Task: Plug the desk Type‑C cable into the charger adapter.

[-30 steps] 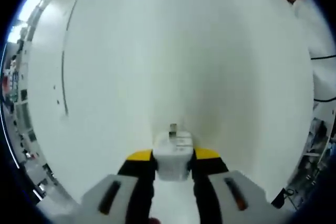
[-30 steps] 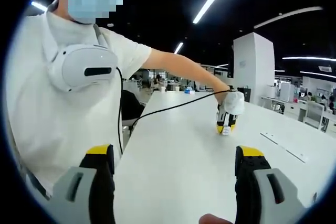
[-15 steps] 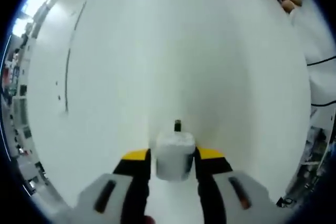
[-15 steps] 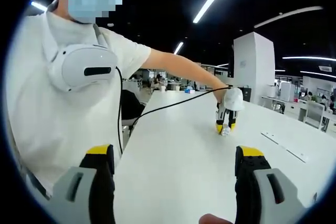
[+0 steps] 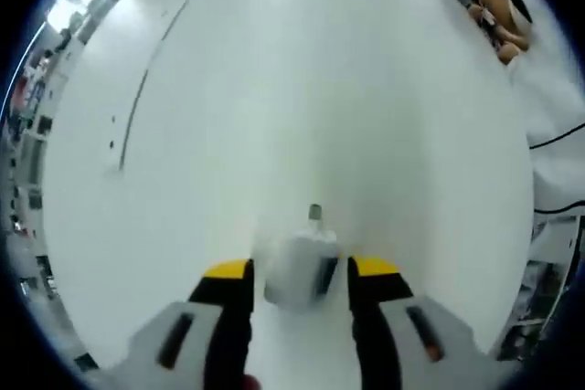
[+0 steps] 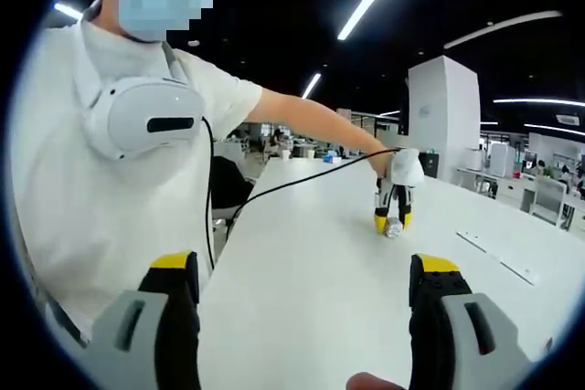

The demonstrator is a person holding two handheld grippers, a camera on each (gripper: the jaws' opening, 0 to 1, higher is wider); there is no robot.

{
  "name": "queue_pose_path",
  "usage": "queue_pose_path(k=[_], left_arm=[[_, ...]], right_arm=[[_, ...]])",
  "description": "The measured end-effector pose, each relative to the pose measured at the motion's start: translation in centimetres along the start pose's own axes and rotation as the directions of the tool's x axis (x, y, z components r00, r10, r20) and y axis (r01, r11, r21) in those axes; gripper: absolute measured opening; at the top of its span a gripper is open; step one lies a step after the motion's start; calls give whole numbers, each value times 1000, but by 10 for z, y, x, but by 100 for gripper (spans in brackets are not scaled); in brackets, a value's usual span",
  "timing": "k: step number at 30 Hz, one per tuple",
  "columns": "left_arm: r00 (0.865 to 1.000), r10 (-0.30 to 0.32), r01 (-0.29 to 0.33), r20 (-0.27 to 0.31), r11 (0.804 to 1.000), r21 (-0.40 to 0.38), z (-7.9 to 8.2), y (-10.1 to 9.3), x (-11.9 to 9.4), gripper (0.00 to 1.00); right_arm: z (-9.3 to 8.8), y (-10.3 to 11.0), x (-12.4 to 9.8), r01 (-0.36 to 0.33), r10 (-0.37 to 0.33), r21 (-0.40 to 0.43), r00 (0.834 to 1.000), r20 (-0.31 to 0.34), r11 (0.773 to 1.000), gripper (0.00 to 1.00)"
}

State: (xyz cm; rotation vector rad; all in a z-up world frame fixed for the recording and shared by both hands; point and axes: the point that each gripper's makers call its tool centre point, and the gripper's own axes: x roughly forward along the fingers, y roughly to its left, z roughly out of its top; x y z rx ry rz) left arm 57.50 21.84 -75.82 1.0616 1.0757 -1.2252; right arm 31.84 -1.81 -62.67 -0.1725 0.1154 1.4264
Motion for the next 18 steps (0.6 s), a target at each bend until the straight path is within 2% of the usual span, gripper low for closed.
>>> queue_pose_path(k=[2,4,9,10,12,14,18], left_arm=[[999,9,-9,34,1000,-10,4,-3,-1,39],[999,4,-3,42,1000,-18,2,-1,-4,39],[996,9,-6,87,1000,-27,9,-2,-7,39],[995,8,-5,99,999,-35,11,-1,-7,41],[992,11,-3,128,998,-56,15,-1,-6,50],[993,11,-3,122,998,-61,12,-1,-6,45],[985,29,-15,173,997,-82,10,4,-11,46]], right_arm=[[0,0,1,0,0,0,1000,-1,1000,97],[0,-1,2,-2,2,-1,1000,-2,1000,97],[2,-1,3,-7,7,-4,1000,-2,1000,97],[2,-1,3,-7,7,-5,1000,-2,1000,97],[2,-2,3,-7,7,-5,1000,0,1000,97],[2,-2,3,-7,7,-6,1000,-1,1000,97],[3,-3,1,-10,10,-7,1000,-3,1000,97]])
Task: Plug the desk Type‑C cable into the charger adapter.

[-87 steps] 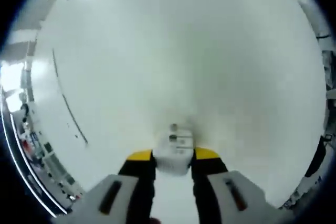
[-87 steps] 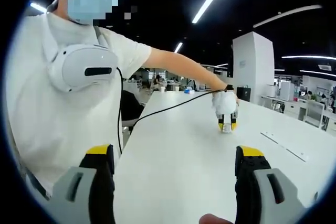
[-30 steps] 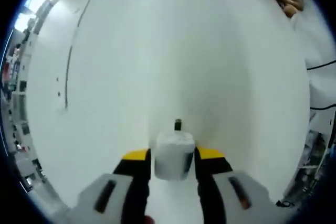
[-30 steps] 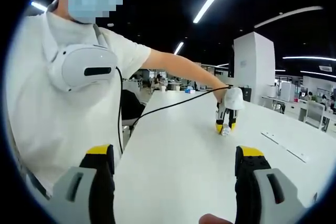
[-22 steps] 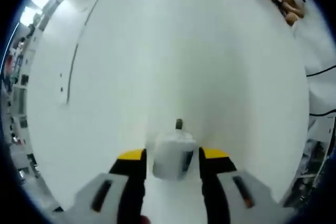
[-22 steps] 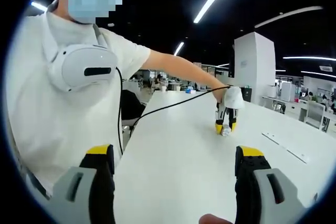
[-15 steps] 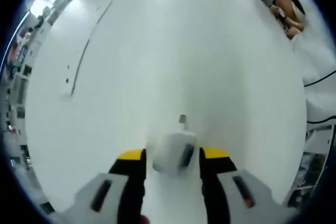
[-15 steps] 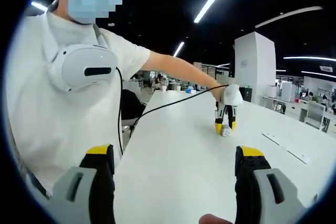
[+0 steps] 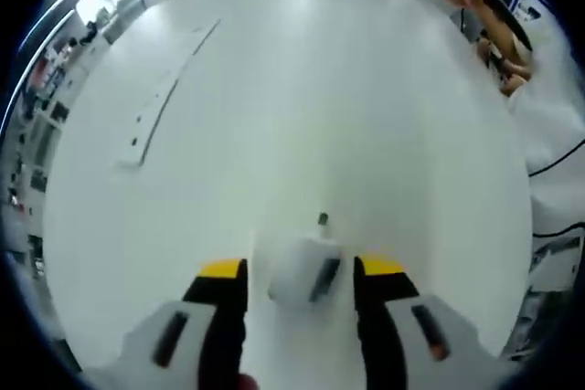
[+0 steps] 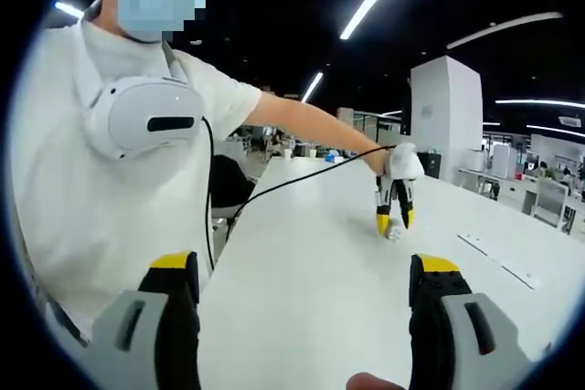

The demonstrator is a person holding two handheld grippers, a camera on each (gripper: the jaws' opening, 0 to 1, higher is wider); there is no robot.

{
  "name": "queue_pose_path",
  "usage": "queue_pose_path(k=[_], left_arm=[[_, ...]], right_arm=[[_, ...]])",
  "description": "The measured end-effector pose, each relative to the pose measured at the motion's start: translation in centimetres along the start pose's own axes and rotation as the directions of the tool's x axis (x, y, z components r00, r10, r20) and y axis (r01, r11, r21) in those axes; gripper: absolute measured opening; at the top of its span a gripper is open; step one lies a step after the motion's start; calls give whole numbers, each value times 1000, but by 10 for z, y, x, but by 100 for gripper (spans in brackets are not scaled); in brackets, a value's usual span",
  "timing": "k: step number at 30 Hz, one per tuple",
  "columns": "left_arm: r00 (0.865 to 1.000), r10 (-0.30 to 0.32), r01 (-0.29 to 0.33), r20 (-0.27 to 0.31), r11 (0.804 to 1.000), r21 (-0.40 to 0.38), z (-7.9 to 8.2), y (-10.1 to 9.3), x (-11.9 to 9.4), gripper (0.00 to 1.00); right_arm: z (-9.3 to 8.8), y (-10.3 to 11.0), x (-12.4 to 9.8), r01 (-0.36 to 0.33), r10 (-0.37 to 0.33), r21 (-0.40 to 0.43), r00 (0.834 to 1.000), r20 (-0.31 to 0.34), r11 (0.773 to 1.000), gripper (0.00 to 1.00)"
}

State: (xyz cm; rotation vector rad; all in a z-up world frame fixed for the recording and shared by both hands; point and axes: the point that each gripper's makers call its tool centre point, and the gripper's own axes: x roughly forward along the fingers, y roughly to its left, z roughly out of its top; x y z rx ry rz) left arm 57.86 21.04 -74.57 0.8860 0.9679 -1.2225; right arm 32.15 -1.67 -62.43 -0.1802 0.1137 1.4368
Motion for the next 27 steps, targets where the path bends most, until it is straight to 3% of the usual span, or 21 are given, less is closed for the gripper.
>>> queue_pose_path(k=[5,6,7,9,11,12,20,24,27], left_arm=[[998,0,2,69,999,-42,6,-1,-5,46],[997,1,4,81,999,-52,6,-1,-5,44],[995,8,-2,103,998,-60,7,2,-7,35],[985,15,2,170,995,-100,10,5,-8,35],[987,4,13,161,994,-108,5,1,-7,45],[987,-9,28,160,993,-118,4,-4,-5,46],[987,1,16,160,994,-107,-1,-1,-4,41],[985,16,1,173,995,-96,3,1,-3,27],[984,16,1,180,996,-94,6,-3,-3,25]], right_arm=[[1,1,2,-1,1,-3,1000,-2,1000,97],[1,1,2,-1,1,-4,1000,-3,1000,97],[1,1,2,-1,1,-4,1000,-4,1000,97],[1,2,2,-2,2,-3,1000,-2,1000,97],[0,3,2,-2,2,-1,1000,-7,1000,97],[0,3,2,-2,2,-1,1000,-10,1000,97],[2,3,2,-4,4,-3,1000,-12,1000,97],[2,3,2,-1,1,-5,1000,-13,1000,97],[2,4,1,-1,1,-5,1000,-15,1000,97]])
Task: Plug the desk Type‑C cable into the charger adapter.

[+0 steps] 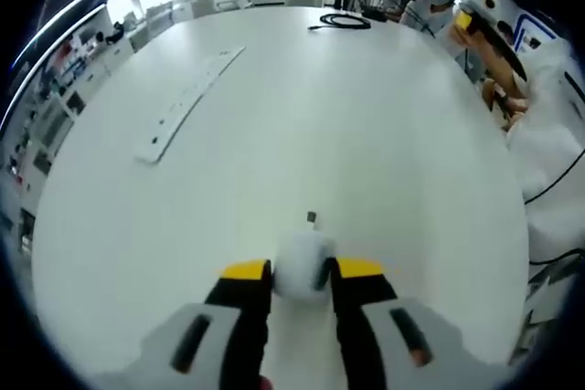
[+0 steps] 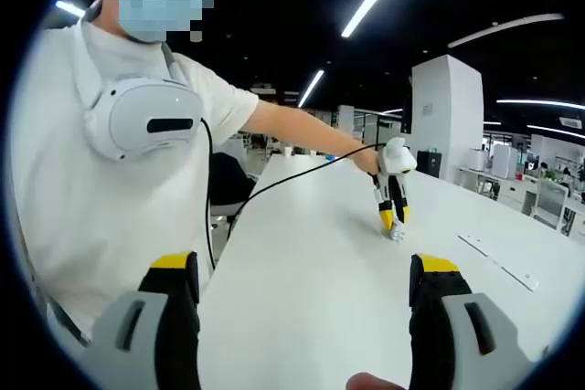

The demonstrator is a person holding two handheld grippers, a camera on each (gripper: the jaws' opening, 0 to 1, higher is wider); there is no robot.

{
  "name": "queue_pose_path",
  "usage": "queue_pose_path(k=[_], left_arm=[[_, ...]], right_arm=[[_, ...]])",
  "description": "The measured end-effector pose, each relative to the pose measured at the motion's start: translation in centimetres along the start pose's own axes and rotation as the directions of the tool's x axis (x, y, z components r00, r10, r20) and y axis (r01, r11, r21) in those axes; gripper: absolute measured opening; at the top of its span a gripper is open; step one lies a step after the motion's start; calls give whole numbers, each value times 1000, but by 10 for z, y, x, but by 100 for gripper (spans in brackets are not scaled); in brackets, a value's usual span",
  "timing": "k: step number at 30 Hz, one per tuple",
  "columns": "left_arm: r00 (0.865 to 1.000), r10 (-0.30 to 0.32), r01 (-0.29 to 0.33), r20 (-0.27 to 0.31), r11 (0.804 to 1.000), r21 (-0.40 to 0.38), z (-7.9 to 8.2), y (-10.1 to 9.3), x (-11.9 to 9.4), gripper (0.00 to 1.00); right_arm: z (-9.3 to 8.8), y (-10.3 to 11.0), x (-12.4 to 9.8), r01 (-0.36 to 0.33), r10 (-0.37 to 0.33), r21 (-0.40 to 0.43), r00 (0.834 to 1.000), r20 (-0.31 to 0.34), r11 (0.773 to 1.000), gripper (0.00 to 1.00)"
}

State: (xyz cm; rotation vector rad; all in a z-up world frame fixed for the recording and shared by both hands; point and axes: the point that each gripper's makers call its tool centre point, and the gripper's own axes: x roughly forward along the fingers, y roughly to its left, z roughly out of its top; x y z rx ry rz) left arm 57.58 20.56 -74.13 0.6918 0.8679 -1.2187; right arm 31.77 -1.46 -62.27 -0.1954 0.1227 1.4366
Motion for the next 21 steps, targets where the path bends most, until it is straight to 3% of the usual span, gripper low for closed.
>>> queue_pose_path(k=[13,15,21], left_arm=[[1000,3,-3,15,1000,-31,1,4,0,24],[1000,5,-5,7,999,-39,-1,3,5,32],[1000,-5,5,3,1000,-29,-3,0,12,34]], right_arm=[[2,0,-1,3,-3,-4,1000,-1,1000,97],[2,0,0,3,-3,-6,1000,-3,1000,97],[3,2,1,3,-3,-7,1000,-3,1000,97]])
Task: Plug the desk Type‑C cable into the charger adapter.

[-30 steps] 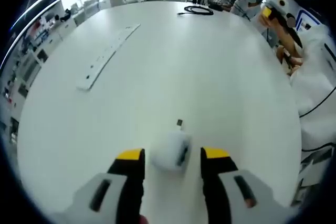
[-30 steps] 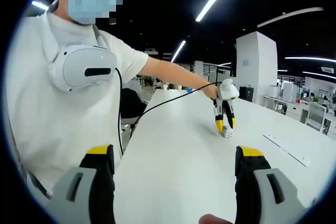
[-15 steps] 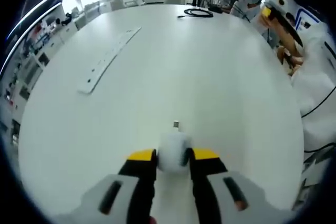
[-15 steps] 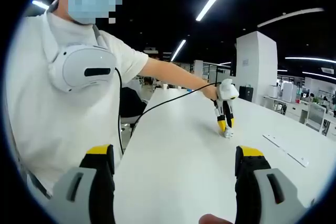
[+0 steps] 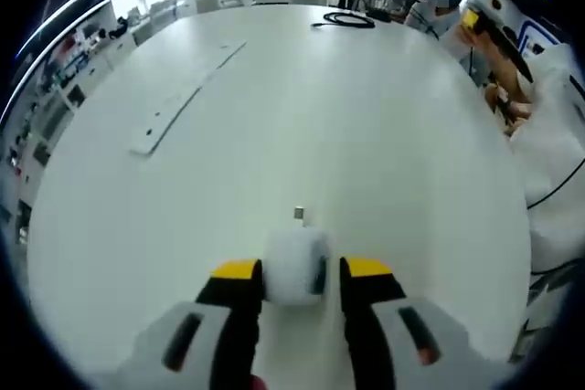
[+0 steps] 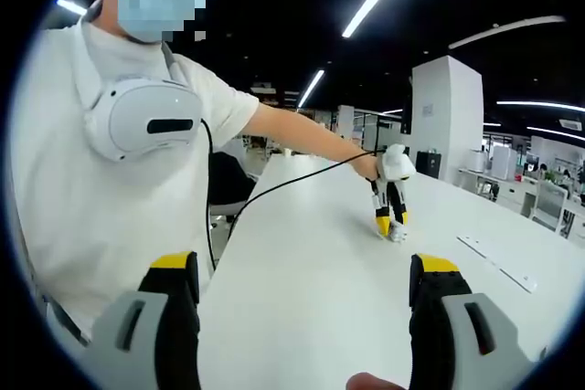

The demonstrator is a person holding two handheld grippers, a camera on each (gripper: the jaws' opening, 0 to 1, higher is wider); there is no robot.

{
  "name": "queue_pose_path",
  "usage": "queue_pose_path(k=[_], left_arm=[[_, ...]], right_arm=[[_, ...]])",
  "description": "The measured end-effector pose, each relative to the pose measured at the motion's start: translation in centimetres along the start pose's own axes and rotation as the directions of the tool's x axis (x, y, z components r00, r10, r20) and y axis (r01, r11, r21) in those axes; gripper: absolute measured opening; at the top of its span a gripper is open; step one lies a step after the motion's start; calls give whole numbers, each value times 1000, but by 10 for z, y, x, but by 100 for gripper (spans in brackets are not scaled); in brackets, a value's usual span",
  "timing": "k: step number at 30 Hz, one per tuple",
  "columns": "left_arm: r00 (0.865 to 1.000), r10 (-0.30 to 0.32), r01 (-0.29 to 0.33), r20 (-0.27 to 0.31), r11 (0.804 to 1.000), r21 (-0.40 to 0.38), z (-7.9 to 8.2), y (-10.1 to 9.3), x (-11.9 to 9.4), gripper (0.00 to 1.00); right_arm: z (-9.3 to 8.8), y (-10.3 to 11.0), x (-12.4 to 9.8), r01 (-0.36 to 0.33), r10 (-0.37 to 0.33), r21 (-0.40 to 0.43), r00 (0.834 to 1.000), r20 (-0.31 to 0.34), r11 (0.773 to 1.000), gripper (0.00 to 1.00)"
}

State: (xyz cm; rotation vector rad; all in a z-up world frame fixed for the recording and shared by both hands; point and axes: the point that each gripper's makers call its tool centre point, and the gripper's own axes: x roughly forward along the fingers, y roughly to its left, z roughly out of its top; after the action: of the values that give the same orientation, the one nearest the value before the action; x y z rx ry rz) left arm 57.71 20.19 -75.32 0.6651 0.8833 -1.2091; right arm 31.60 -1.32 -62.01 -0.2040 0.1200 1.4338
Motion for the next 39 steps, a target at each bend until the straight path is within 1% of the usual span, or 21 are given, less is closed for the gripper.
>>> queue_pose_path(k=[4,8,11,12,13,22,25,28,30,31,33,36,39], left_arm=[[1000,2,-2,1,1000,7,1,3,0,33],[1000,12,-13,10,1000,12,5,4,0,33],[1000,10,-11,11,1000,16,6,6,1,29],[1000,11,-11,9,1000,20,6,7,2,26],[1000,19,-19,-1,1000,15,3,9,1,26],[1000,21,-20,-10,999,42,4,9,3,25],[1000,28,-28,-13,998,56,6,3,3,24],[999,37,-36,-11,997,65,7,1,2,24],[999,33,-33,-6,997,65,10,-5,1,24],[999,33,-33,-5,997,67,10,-4,0,24],[1000,19,-19,-4,998,54,10,-8,0,24],[1000,14,-12,-19,997,73,7,-13,2,23],[1000,11,-10,-15,997,78,9,-18,1,23]], right_arm=[[0,0,-1,2,-2,-1,1000,0,1000,97],[1,0,-3,4,-4,-1,1000,1,1000,97],[1,0,-4,5,-5,-1,1000,1,1000,97],[1,-1,-5,6,-6,-1,1000,1,1000,97],[1,-1,-5,6,-6,-1,1000,1,1000,97],[1,0,-5,7,-7,-3,1000,2,1000,97],[0,0,-6,6,-6,-2,1000,2,1000,97],[-1,-1,-6,6,-6,1,1000,1,1000,97],[-1,0,-6,5,-5,0,1000,2,1000,97],[-1,0,-6,5,-5,1,1000,4,1000,97],[-1,0,-5,5,-5,0,1000,3,1000,97],[-1,1,-4,3,-3,1,1000,5,1000,97],[-1,2,-3,0,0,0,1000,8,1000,97]])
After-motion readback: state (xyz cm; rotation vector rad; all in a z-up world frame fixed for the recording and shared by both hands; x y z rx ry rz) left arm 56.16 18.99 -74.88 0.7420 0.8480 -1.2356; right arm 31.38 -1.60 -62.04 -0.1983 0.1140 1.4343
